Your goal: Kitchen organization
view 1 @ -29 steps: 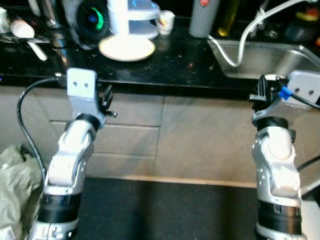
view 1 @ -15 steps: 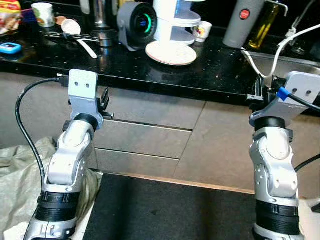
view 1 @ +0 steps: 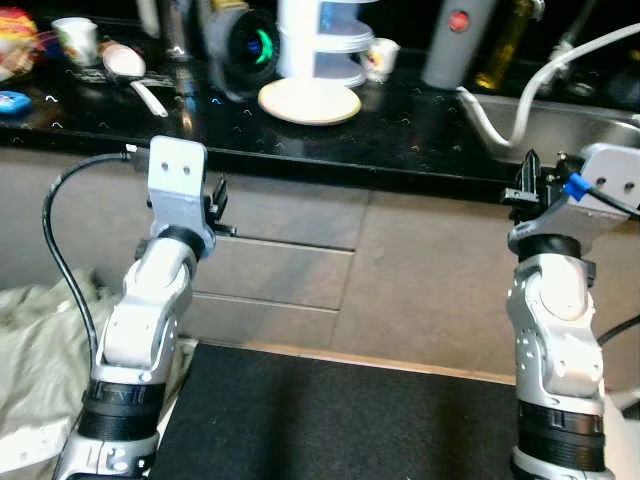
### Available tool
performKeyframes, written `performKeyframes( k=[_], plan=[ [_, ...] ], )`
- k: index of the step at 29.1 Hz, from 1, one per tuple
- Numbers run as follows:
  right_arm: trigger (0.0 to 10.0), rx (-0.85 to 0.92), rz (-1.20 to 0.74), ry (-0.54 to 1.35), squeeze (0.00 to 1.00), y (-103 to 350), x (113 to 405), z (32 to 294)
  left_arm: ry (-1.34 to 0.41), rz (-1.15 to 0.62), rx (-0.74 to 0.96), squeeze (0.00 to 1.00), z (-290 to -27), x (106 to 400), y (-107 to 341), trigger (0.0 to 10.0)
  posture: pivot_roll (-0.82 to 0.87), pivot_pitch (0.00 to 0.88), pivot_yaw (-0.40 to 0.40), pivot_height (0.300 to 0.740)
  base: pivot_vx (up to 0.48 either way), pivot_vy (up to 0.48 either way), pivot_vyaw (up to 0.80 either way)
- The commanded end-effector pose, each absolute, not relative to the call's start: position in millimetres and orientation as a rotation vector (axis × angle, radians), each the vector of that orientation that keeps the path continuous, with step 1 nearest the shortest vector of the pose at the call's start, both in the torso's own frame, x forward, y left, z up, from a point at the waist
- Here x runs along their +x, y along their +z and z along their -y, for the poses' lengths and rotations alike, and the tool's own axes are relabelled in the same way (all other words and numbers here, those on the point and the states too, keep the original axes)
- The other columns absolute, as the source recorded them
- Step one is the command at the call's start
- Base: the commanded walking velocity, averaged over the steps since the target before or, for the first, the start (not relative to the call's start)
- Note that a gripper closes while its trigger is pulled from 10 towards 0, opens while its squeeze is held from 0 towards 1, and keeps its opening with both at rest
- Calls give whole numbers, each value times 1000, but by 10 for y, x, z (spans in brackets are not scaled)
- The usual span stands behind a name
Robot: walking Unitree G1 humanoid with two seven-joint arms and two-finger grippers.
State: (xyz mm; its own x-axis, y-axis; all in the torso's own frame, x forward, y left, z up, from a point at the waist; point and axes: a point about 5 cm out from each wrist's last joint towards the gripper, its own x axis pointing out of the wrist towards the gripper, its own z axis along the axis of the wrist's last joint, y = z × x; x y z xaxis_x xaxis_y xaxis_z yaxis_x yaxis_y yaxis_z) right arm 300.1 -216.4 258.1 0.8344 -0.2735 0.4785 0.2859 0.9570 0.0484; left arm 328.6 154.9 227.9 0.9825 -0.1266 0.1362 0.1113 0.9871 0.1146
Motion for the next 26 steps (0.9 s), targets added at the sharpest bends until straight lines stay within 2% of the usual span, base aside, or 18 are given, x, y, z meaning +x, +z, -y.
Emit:
performKeyframes(
  k=[1,9,16,19,20,21,22,25,26],
  plan=[
    [10000,-23,505,-292,0,2581,2992,2153,-112,108,95,0,-1577,3298,2222,10000,95,43,-55,740,0,0,0],
    [10000,-20,498,-286,0,2561,2996,2138,-111,101,89,0,-1596,3294,2214,10000,95,43,-55,740,0,0,0],
    [10000,143,375,-255,0,2274,3063,2157,-144,135,-88,0,-1628,3267,2215,10000,97,37,-56,740,0,0,0],
    [10000,83,179,-188,0,1715,3093,2080,-219,-112,227,0,-1660,3199,1549,10000,104,28,-56,740,0,0,0],
    [10000,74,63,-177,0,1387,3073,2059,-222,-216,259,0,-1724,3137,1220,10000,104,28,-56,740,0,0,0],
    [10000,74,63,-177,0,1387,3073,2059,-222,-216,259,0,-1724,3137,1220,10000,104,28,-56,740,0,0,0],
    [10000,74,-77,-156,0,1036,3018,2022,-183,-322,277,0,-1807,3058,901,10000,105,24,-55,740,0,0,0],
    [10000,77,-169,-142,0,810,2959,1993,-153,-392,281,0,-1862,2989,699,10000,105,24,-55,740,0,0,0],
    [10000,59,-260,-126,0,590,2871,1954,-140,-431,292,90,-1873,2908,545,10000,105,23,-63,740,0,0,0]
  ],
)
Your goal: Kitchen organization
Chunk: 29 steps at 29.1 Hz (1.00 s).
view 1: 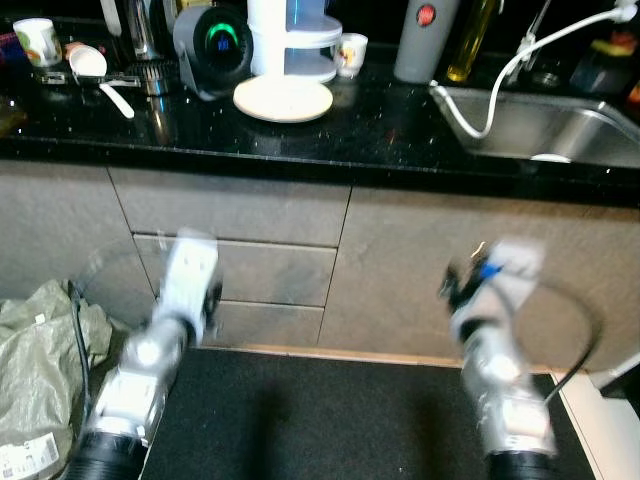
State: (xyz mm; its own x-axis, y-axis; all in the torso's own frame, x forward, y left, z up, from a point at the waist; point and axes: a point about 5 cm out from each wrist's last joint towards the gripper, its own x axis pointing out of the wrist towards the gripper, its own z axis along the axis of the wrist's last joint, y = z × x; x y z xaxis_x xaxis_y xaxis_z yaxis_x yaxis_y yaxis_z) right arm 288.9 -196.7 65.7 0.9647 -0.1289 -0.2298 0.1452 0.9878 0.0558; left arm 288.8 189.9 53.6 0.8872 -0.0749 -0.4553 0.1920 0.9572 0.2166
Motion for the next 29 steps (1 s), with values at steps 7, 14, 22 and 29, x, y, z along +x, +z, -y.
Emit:
performKeyframes(
  k=[7,14,22,29],
  plan=[
    [10000,152,102,-145,0,1495,3135,2028,-162,-131,104,59,-1776,3193,1321,10000,102,14,-62,740,0,0,0],
    [10000,85,428,-107,0,2345,3200,1972,-180,90,175,27,-1834,3405,2023,10000,107,12,-62,740,0,0,0],
    [10000,82,398,-127,0,2286,3157,1991,-175,177,345,51,-1805,3375,2181,10000,103,20,-57,740,203,0,0],
    [10000,74,390,-135,0,2266,3148,1995,-184,216,386,51,-1824,3364,2289,10000,104,25,-56,740,458,0,0]
  ],
)
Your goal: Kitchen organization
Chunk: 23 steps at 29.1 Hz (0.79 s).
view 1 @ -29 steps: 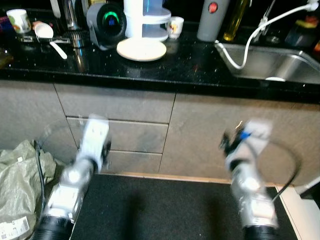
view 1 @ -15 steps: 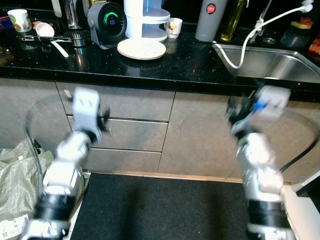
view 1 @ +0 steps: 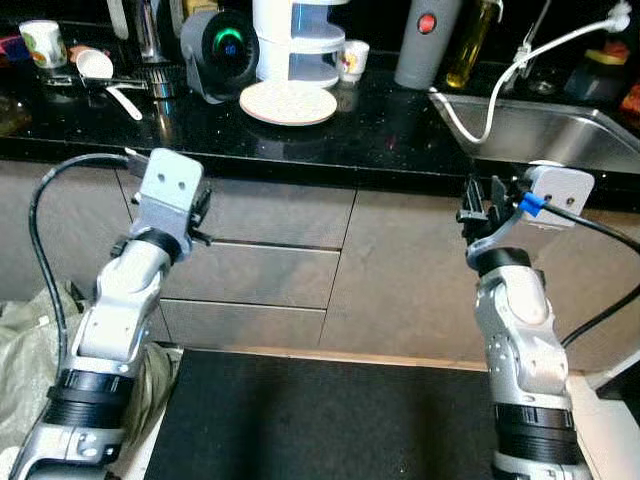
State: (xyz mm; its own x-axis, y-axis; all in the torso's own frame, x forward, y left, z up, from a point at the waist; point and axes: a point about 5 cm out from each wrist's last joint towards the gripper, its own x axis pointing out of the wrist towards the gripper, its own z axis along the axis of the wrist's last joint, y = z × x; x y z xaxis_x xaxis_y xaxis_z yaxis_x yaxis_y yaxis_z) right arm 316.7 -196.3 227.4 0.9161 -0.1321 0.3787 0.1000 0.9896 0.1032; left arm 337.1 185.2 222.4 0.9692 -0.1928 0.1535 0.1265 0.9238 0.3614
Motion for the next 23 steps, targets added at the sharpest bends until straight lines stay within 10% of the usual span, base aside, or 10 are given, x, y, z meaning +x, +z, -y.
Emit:
performKeyframes(
  k=[1,23],
  plan=[
    [10000,74,390,-135,0,2266,3148,1995,-184,216,386,51,-1824,3364,2289,10000,104,25,-56,740,458,0,0],
    [10000,57,365,-156,0,2181,3139,2027,-269,268,444,39,-1659,3298,2338,10000,103,33,-54,740,454,0,0]
  ],
)
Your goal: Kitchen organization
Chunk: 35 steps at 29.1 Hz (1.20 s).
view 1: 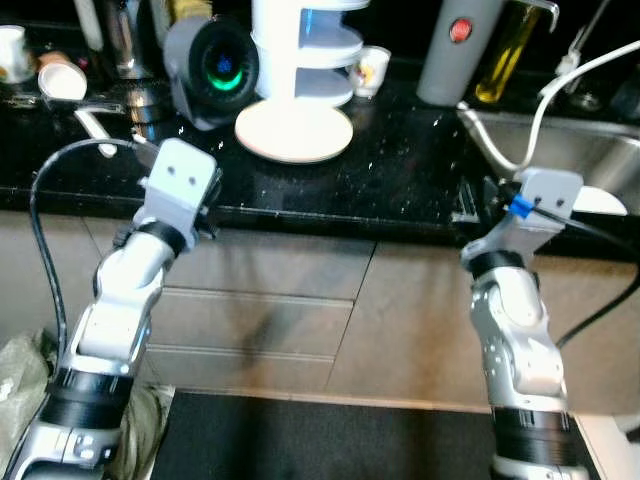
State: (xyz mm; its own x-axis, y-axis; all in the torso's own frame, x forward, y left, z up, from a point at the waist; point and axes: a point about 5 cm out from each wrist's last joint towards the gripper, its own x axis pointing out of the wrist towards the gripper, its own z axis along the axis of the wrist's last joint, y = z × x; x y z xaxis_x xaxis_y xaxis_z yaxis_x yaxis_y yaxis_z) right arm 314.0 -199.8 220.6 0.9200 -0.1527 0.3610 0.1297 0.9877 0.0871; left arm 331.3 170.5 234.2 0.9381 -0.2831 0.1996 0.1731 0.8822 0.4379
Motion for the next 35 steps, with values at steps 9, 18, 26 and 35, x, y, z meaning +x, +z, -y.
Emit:
performKeyframes(
  k=[9,18,26,35],
  plan=[
    [10000,52,361,-155,0,2176,3142,2031,-412,261,485,35,-1579,3218,2374,10000,103,33,-54,740,450,0,0],
    [10000,39,376,-158,0,2232,3147,2068,-751,205,544,0,-1569,3030,2478,10000,115,33,-54,740,233,0,0],
    [10000,27,399,-115,0,2299,3142,1981,-1044,67,819,0,-1724,3174,2599,10000,118,24,-40,740,0,0,0],
    [10000,21,398,-94,0,2296,3123,1936,-1086,29,1080,0,-1701,3470,2717,10000,114,18,-42,740,0,0,0]
  ],
)
